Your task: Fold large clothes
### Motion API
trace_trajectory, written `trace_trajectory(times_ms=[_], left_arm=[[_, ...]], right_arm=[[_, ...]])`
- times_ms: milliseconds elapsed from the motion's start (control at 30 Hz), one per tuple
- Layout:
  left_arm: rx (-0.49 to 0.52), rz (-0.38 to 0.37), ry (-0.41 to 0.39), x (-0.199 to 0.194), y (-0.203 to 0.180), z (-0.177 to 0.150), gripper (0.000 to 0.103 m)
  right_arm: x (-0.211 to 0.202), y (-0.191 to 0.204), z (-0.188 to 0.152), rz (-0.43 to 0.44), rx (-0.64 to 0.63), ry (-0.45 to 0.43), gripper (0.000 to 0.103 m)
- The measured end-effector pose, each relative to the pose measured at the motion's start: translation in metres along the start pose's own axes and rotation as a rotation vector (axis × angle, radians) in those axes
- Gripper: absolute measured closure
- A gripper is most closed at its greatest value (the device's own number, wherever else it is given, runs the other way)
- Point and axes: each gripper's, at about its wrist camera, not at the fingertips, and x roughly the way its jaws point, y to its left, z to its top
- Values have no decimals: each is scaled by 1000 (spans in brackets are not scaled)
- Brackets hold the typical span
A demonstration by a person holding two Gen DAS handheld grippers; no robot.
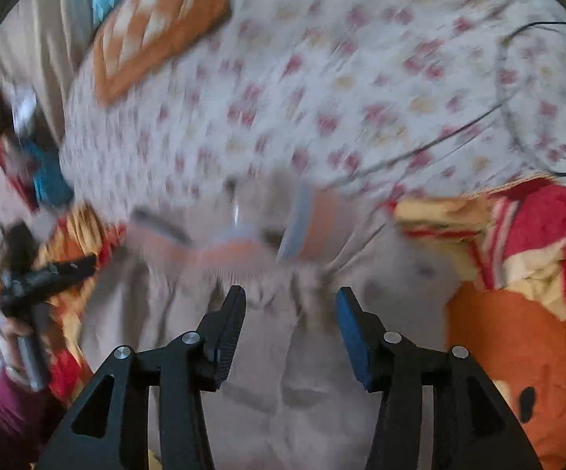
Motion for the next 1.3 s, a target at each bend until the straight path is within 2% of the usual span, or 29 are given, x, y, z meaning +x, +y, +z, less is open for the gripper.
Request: trace_trajectory(times_ms=[33, 133, 233, 333, 400, 500, 533, 633, 667, 700, 733, 767, 833, 933, 1000, 1033, 1100, 1133, 1167, 1233, 1300], left_arm=[[25, 62, 13, 7, -2, -8, 26], [74, 162, 2, 25, 1, -19, 26], [26, 121, -9, 35, 17, -18, 23], [12, 113, -13, 36, 24, -11, 22], [21, 132, -40, 33, 24, -9, 22], [19, 128, -43, 32, 23, -8, 22], [15, 124, -42, 32, 23, -9, 22], [10, 124, -44, 33, 24, -10, 22], [7, 124, -44, 32, 25, -11, 22], [6, 125, -45, 31, 25, -11, 22], [3, 121, -50, 29, 25, -11, 22], [-1, 118, -55, 25, 25, -11, 22], [-6, 106, -77, 17, 24, -10, 22], [-9, 91, -112, 11, 20, -9, 22], [16, 90, -103, 16, 15, -11, 22], [23, 98, -97, 18, 15, -12, 22], [27, 109, -74, 25, 16, -15, 22], [22, 101, -58, 28, 17, -16, 22], [16, 94, -50, 29, 17, -17, 22], [10, 94, -44, 33, 17, -19, 22], [23, 110, -39, 37, 14, -21, 22]], right_arm=[[17, 3, 2, -14, -10, 23, 53], [70, -4, 20, -97, 12, 59, 55], [109, -25, 36, -184, 79, 88, 56], [106, -28, 40, -192, 146, 72, 54], [90, -14, 39, -163, 120, 56, 48], [69, 16, 36, -79, 69, 26, 30], [70, 30, 35, -43, 43, 35, 22], [97, 64, 30, 28, -57, 141, 20], [113, 76, 25, 19, -92, 189, 24], [126, 85, 20, -20, -120, 220, 34], [140, 90, 15, -96, -153, 237, 78], [145, 92, 15, -128, -170, 222, 97], [141, 93, 22, -99, -157, 159, 100], [138, 86, 37, -138, -130, 58, 100], [153, 79, 40, -135, -88, 76, 99], [164, 75, 37, -116, -62, 121, 91], [163, 71, 29, -97, -41, 145, 88], [153, 69, 28, -67, -33, 137, 76], [141, 67, 27, -41, -24, 126, 59], [110, 53, 28, -41, 5, 45, 49], [89, 35, 29, -76, 28, -20, 48]])
